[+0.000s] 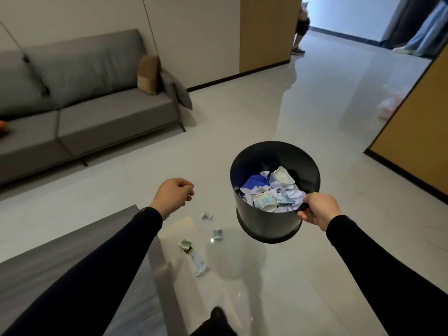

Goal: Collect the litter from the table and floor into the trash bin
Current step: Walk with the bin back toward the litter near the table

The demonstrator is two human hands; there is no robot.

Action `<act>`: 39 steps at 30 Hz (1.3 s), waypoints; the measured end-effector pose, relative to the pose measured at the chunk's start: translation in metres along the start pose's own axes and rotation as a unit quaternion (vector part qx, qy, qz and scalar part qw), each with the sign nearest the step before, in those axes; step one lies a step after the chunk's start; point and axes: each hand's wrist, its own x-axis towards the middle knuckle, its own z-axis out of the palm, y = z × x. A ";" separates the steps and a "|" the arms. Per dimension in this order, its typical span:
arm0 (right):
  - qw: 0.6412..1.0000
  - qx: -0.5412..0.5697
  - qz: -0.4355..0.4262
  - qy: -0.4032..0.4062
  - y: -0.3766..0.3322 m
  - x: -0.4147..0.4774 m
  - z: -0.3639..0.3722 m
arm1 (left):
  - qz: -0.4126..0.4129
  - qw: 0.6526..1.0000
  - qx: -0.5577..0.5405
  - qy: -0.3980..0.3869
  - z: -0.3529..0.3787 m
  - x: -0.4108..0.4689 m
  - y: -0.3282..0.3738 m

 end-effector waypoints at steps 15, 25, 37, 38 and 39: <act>0.994 -0.084 0.064 -0.001 -0.043 0.190 0.068 | -0.132 0.991 0.003 -0.001 0.058 0.186 -0.039; 0.985 -0.132 0.099 -0.059 -0.016 0.355 0.115 | -0.175 0.984 0.017 -0.011 0.145 0.288 -0.086; 0.978 -0.163 0.080 -0.104 0.144 0.586 0.152 | -0.144 0.989 0.036 -0.025 0.326 0.441 -0.281; 0.978 -0.166 0.076 -0.103 0.156 0.601 0.154 | -0.139 0.989 0.035 -0.024 0.337 0.451 -0.298; 0.978 -0.170 0.070 -0.102 0.167 0.615 0.154 | -0.135 0.990 0.033 -0.023 0.347 0.460 -0.314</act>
